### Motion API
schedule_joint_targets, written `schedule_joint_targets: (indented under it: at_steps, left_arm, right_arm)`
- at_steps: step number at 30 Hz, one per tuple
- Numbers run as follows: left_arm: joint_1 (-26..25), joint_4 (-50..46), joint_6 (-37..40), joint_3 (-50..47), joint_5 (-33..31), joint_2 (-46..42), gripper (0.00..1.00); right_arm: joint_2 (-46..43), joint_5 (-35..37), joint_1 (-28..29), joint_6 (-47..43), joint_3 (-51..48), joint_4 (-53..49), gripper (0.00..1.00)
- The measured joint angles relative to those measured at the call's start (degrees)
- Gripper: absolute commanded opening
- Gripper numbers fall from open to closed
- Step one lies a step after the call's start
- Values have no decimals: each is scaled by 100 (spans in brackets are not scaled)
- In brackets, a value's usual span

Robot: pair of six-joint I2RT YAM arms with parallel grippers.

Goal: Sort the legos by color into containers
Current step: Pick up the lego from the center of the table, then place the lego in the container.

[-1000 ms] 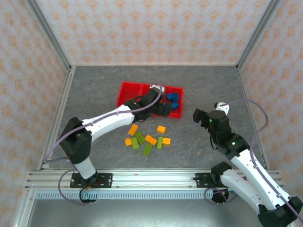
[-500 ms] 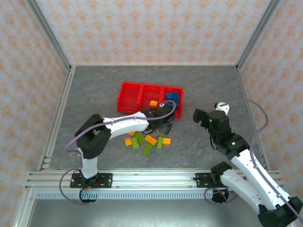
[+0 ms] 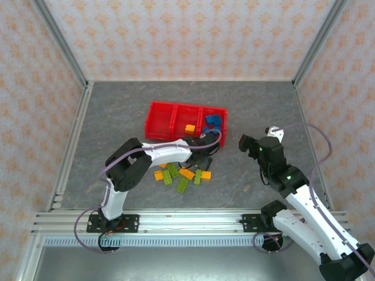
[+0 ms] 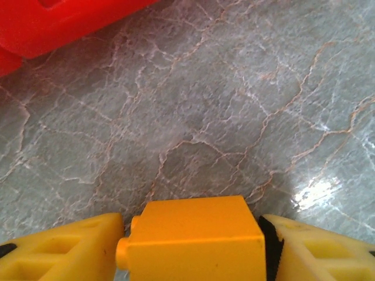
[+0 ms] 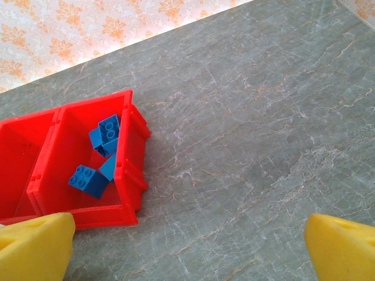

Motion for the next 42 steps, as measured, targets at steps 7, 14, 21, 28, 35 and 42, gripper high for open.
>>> schedule_joint_targets:
  at_steps: [7,14,21,28,35,42]
  left_arm:
    - [-15,-127,31,166,68,92,46]
    - [-31,-151,0,181,50,87,33]
    - [31,-151,-133,-186,-651,-527,32]
    - [420,-109,-131,-59,-1021,-1377,33]
    - [1207,-79,26,614,-1152,-1200,35]
    - [1626,72,203,1134,-1163,-417,38]
  right_arm:
    - [0,0,0,0,0,0,100]
    - [0,0,0,0,0,0,100]
    - [0,0,0,-2,0,0,100]
    - [0,0,0,0,0,0,100]
    - [0,0,0,0,0,0,100]
    - [0,0,0,0,0,0,100]
